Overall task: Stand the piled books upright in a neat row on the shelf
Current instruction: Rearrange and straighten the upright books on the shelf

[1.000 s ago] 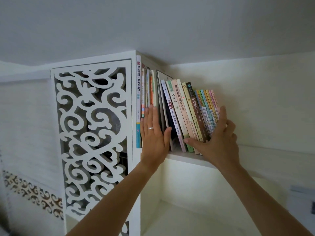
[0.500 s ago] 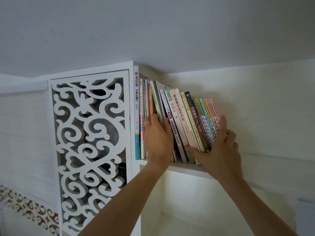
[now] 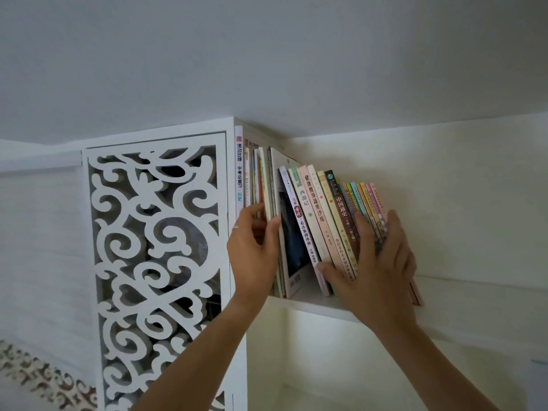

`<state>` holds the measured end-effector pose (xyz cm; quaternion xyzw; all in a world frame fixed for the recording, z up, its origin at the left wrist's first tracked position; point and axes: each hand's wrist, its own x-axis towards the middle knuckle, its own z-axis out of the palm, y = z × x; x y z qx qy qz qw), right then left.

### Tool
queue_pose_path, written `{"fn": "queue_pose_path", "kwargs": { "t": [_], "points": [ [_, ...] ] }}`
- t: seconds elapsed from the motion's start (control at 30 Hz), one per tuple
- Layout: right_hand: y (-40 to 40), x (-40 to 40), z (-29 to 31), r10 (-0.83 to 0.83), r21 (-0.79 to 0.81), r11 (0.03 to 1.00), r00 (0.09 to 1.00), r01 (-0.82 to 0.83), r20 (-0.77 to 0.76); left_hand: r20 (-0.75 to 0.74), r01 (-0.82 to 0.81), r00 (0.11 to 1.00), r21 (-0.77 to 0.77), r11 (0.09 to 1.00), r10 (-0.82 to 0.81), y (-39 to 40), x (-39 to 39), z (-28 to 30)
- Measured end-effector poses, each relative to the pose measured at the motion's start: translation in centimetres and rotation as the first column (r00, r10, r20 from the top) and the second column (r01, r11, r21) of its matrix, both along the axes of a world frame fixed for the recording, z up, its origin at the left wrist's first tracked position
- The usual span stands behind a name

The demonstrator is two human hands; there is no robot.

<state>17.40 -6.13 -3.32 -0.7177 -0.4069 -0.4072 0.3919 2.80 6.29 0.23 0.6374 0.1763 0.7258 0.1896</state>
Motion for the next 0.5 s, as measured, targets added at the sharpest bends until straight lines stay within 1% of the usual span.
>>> {"fn": "queue_pose_path", "kwargs": {
  "t": [0.07,0.1,0.17,0.2,0.27,0.3,0.37,0.5],
  "points": [
    [0.1,0.3,-0.1,-0.012,-0.006,1.0,1.0,0.012,0.011,0.045,-0.004,0.999,0.014,1.0,0.003,-0.1,0.1,0.0],
    [0.0,0.3,-0.2,-0.015,-0.005,1.0,1.0,0.015,0.017,0.057,-0.034,0.998,0.03,0.999,0.033,-0.1,0.2,0.0],
    [-0.1,0.4,-0.3,-0.03,-0.001,1.0,0.999,0.03,0.03,0.04,-0.093,0.995,0.092,0.991,0.09,-0.2,0.5,0.0],
    [-0.1,0.3,-0.4,-0.044,0.0,0.999,0.998,0.044,0.044,0.022,-0.09,0.996,0.114,0.989,0.088,-0.4,0.6,-0.1],
    [-0.3,0.0,-0.5,-0.069,-0.003,0.998,0.994,0.07,0.083,-0.007,-0.064,0.998,0.111,0.992,0.065,-0.6,0.7,-0.2],
    [-0.4,-0.2,-0.6,-0.07,0.0,0.997,0.992,0.071,0.109,-0.013,-0.086,0.996,0.112,0.99,0.088,-0.7,0.7,-0.1],
    [-0.6,-0.5,-0.5,-0.05,0.016,0.999,0.986,0.048,0.159,-0.014,-0.143,0.989,0.129,0.981,0.145,-0.9,0.6,0.1],
    [-0.6,-1.0,-0.6,0.037,0.038,0.998,0.972,-0.047,0.234,0.012,-0.192,0.981,0.14,0.971,0.193,-2.0,0.1,0.6]
  ]
}}
